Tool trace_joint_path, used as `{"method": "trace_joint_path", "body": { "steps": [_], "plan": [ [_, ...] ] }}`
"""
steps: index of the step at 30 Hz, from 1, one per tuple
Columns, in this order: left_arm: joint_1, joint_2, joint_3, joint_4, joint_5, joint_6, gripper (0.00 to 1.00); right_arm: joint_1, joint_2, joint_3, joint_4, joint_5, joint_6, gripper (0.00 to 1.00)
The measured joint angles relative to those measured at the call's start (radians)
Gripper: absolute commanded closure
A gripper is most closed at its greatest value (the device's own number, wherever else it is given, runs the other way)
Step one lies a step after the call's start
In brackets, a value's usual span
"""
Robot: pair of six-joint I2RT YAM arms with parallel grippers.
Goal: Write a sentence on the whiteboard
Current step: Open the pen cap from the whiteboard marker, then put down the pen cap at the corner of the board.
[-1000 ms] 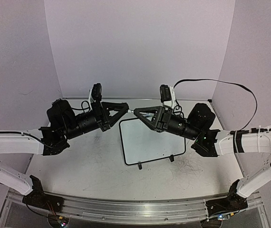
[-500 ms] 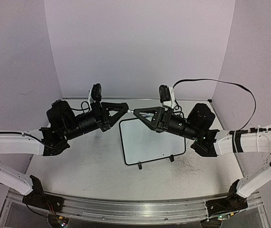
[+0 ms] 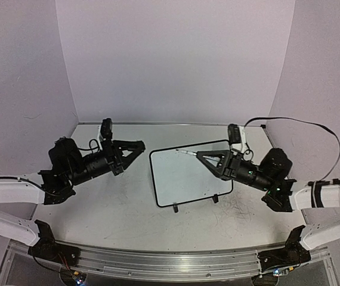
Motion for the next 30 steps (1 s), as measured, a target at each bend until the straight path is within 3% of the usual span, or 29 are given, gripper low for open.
{"method": "trace_joint_path", "body": {
  "steps": [5, 9, 14, 18, 30],
  "plan": [
    [0.098, -0.202, -0.078, -0.112, -0.080, 0.011, 1.00, -0.126, -0.292, -0.140, -0.115, 0.055, -0.048, 1.00],
    [0.109, -0.256, -0.081, -0.294, -0.133, 0.056, 1.00, -0.137, -0.430, -0.113, -0.343, 0.144, -0.169, 1.00],
    [0.111, -0.146, -0.004, -0.630, -0.205, 0.161, 1.00, -0.137, -0.470, 0.006, -0.634, 0.296, -0.321, 1.00],
    [0.111, -0.054, 0.044, -0.802, -0.261, 0.235, 1.00, -0.138, -0.474, 0.037, -0.740, 0.365, -0.391, 1.00],
    [0.111, 0.211, 0.073, -0.924, -0.323, 0.329, 0.94, -0.138, -0.448, 0.038, -0.838, 0.389, -0.451, 1.00]
  ]
}}
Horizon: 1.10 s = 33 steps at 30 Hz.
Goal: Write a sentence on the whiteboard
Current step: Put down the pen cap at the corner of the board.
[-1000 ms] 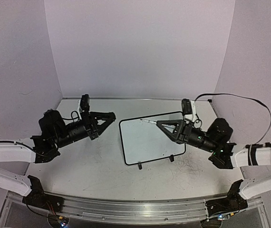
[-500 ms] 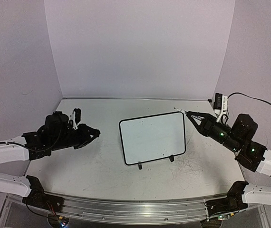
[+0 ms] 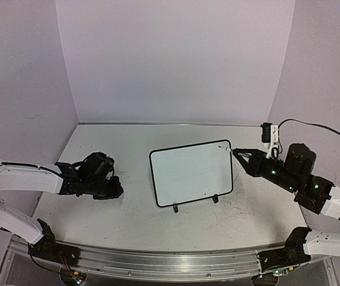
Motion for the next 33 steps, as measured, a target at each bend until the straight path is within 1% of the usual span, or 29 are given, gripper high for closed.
{"method": "trace_joint_path", "body": {
  "steps": [12, 18, 23, 28, 33],
  "plan": [
    [0.000, 0.160, 0.042, -0.003, -0.034, 0.026, 0.95, 0.000, 0.007, -0.002, -0.001, 0.002, -0.012, 1.00],
    [0.000, 0.217, 0.042, -0.004, -0.079, 0.044, 0.92, 0.000, -0.006, -0.017, 0.000, 0.013, -0.014, 1.00],
    [0.000, 0.260, 0.048, -0.003, -0.106, 0.053, 0.85, 0.000, -0.009, -0.031, -0.001, 0.016, -0.014, 1.00],
    [0.000, 0.277, 0.062, -0.001, -0.112, 0.070, 0.73, 0.000, -0.009, -0.040, 0.000, 0.016, -0.014, 1.00],
    [0.000, 0.277, 0.062, 0.005, -0.116, 0.073, 0.67, 0.000, -0.009, -0.047, 0.000, 0.015, -0.014, 1.00]
  ]
}}
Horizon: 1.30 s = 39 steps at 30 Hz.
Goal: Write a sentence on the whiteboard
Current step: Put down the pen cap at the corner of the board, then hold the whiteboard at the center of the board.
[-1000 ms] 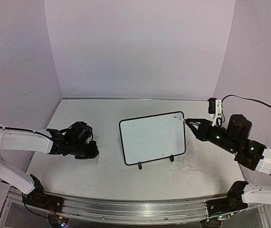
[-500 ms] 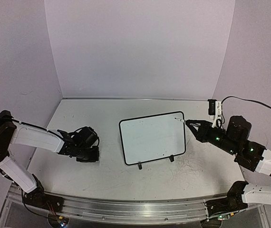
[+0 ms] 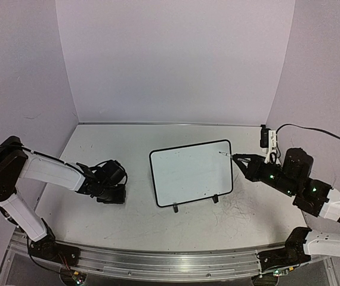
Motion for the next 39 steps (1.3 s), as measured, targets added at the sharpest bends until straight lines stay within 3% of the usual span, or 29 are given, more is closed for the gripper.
{"method": "trace_joint_path", "body": {
  "steps": [9, 23, 28, 32, 39],
  "plan": [
    [0.000, -0.036, 0.000, -0.003, 0.005, 0.005, 0.48, 0.000, 0.002, -0.007, 0.000, 0.000, 0.003, 1.00],
    [0.000, -0.373, 0.031, -0.104, 0.032, 0.025, 0.15, 0.000, 0.023, -0.009, 0.001, 0.005, 0.003, 1.00],
    [0.002, -0.516, 0.028, -0.086, 0.096, 0.021, 0.13, 0.000, 0.010, -0.028, 0.006, 0.016, 0.013, 1.00],
    [0.002, -0.595, -0.017, 0.027, 0.196, 0.002, 0.13, 0.000, -0.017, -0.044, 0.006, 0.024, 0.024, 1.00],
    [0.002, -0.520, -0.130, 0.248, 0.367, -0.064, 0.16, 0.000, -0.015, -0.044, 0.008, 0.025, 0.026, 1.00]
  ]
}}
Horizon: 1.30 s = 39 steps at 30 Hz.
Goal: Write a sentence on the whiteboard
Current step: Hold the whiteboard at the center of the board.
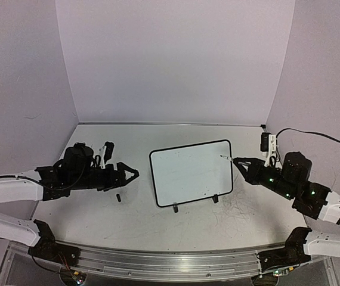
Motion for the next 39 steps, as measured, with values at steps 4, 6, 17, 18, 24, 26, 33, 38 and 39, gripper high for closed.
{"method": "trace_joint_path", "body": {
  "steps": [4, 6, 17, 18, 24, 26, 33, 38, 39],
  "plan": [
    [-0.001, 0.106, -0.003, 0.060, 0.034, -0.019, 0.23, 0.000, 0.019, 0.000, 0.000, -0.004, 0.000, 1.00],
    [-0.002, 0.158, -0.002, 0.079, 0.042, -0.018, 0.26, 0.000, 0.028, 0.000, 0.002, -0.009, 0.001, 1.00],
    [0.037, 0.205, -0.002, 0.220, 0.177, 0.069, 0.05, 0.000, 0.160, 0.024, 0.005, -0.067, -0.065, 1.00],
    [0.051, 0.209, -0.002, 0.247, 0.211, 0.081, 0.01, 0.000, 0.176, 0.031, 0.004, -0.074, -0.074, 1.00],
    [0.189, 0.271, -0.002, 0.435, 0.401, 0.102, 0.02, 0.000, 0.228, 0.074, 0.001, -0.112, -0.127, 1.00],
    [0.227, 0.317, 0.005, 0.491, 0.444, 0.104, 0.06, 0.000, 0.230, 0.086, 0.003, -0.119, -0.145, 1.00],
    [0.236, 0.484, 0.079, 0.609, 0.574, 0.138, 0.23, 0.000, 0.257, 0.135, 0.021, -0.139, -0.206, 1.00],
    [0.236, 0.527, 0.138, 0.666, 0.619, 0.172, 0.28, 0.000, 0.322, 0.179, 0.039, -0.160, -0.238, 1.00],
    [0.236, 0.539, 0.157, 0.674, 0.625, 0.174, 0.30, 0.000, 0.333, 0.185, 0.045, -0.166, -0.241, 1.00]
  ]
}}
